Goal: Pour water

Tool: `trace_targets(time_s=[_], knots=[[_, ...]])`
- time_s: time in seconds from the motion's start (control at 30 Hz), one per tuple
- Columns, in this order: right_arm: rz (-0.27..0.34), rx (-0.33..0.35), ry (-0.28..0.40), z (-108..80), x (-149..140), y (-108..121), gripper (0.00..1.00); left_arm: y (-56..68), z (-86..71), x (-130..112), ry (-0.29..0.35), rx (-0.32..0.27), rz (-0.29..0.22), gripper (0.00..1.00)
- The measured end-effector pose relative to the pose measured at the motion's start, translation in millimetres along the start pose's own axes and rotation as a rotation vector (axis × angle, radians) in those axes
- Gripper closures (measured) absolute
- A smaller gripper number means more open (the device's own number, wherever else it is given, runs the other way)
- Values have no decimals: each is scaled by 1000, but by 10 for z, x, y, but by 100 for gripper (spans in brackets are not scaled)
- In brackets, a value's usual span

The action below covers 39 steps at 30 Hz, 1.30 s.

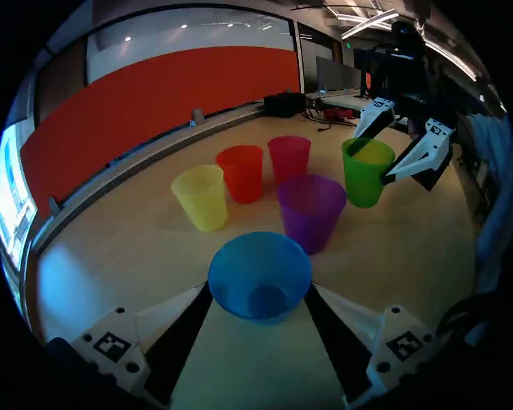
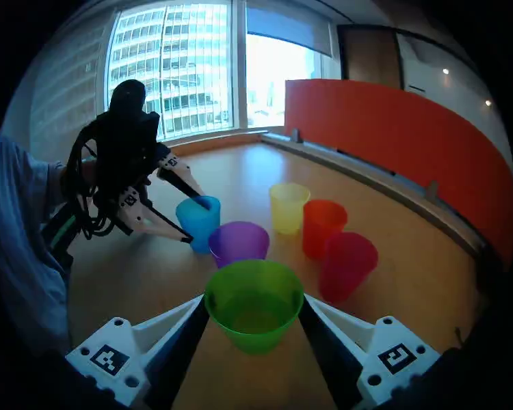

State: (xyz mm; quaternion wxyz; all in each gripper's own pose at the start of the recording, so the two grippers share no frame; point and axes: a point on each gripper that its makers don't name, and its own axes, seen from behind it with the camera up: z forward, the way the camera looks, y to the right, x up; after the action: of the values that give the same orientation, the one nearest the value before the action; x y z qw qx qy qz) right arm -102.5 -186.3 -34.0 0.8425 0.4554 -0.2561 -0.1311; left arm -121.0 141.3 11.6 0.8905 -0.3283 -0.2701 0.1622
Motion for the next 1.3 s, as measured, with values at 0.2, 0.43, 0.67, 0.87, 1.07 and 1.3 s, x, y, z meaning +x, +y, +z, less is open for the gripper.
trace_targets(time_s=[0.2, 0.43, 0.67, 0.87, 1.07, 1.3], knots=[[7, -2, -12, 41, -87, -3, 9, 5, -39, -33, -4, -3, -33, 3], [24, -7, -21, 105, -177, 11, 9, 23, -136, -61, 11, 0, -59, 3], [18, -11, -29, 134, -236, 2, 9, 28, -220, -84, 18, 11, -59, 3], [13, -16, -27, 132, -263, 0, 8, 42, -274, -79, 30, 15, -72, 4], [10, -22, -28, 105, -298, -15, 7, 46, -313, -76, 36, 18, -81, 4], [22, -35, -26, 77, -327, -29, 0, 65, -362, -43, 46, 19, -97, 3]])
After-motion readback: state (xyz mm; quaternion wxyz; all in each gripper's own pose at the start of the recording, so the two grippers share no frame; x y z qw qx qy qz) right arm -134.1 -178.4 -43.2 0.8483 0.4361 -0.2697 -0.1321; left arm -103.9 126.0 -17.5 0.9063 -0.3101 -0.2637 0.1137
